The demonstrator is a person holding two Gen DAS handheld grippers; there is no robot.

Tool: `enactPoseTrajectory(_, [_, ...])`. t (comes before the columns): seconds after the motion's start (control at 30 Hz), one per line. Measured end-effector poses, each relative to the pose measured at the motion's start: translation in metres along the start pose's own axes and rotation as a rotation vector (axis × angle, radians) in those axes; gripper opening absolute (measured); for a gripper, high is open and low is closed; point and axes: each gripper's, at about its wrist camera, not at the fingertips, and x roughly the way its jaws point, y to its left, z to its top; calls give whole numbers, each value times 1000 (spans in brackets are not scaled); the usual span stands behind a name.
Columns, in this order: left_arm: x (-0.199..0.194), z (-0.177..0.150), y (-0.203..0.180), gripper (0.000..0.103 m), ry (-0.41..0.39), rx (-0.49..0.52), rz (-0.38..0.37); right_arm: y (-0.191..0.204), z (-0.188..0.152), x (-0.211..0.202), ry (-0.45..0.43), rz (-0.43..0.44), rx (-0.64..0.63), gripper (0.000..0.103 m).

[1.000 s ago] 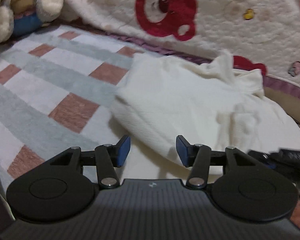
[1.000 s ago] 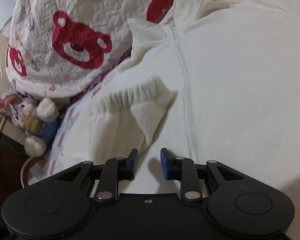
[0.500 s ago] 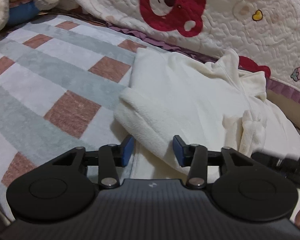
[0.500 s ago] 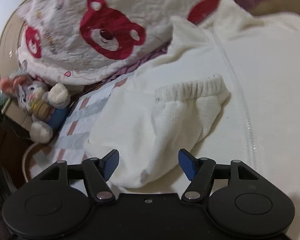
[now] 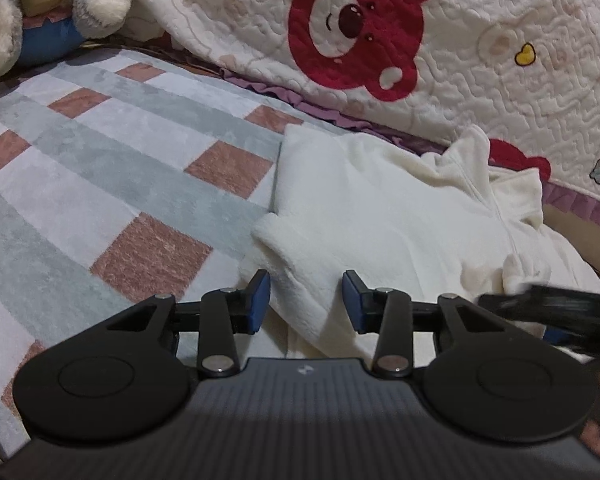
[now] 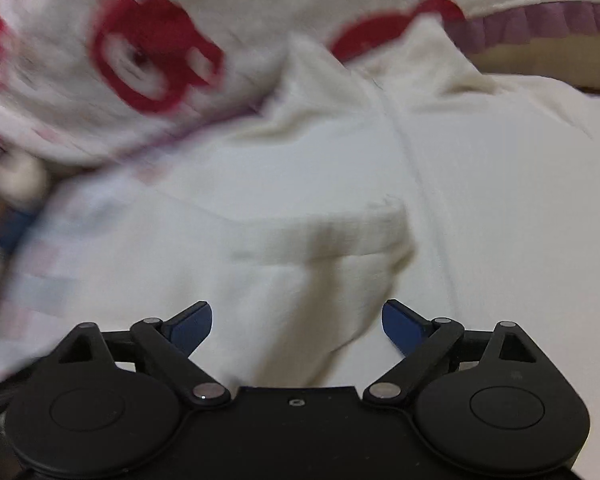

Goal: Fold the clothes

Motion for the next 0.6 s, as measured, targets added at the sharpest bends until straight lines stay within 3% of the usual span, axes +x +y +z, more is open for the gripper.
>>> enactPoseTrajectory(0.03, [-2,0,-1,39,-14,4,6,0,6,6,-9,-20,-20,54])
enactPoseTrajectory(0.1, [-6,1,-3,40,-45,21,15,1,23,1,-61,28,-70,25])
enactPoseTrajectory(0.13, [-8,2,-3,40,-60,24,19,0,32,-9,-116,68,-99,25])
enactPoseTrajectory(0.23, [-11,2,-6,42,-83,33,10,-13,56,-65,-411,138,-173,25])
enactPoseTrajectory(0.27, [-10,2,-8,43,-78,43,2,-22,61,-82,-501,134,-182,25])
enactPoseTrajectory(0.33, [-8,0,-11,47,-70,62,-14,-45,67,-100,-608,46,-168,26])
enactPoseTrajectory(0.4, [-6,-2,-15,48,-61,82,-31,-75,67,-96,-639,-117,-153,28])
enactPoseTrajectory(0.43, [-5,-2,-17,48,-57,91,-39,-90,65,-86,-602,-177,-140,29])
enactPoseTrajectory(0.5, [-2,-5,-22,48,-44,120,-52,-121,57,-64,-512,-206,-77,29])
enactPoseTrajectory(0.6, [7,-17,-39,48,-2,259,-36,-153,44,-46,-452,-142,83,31])
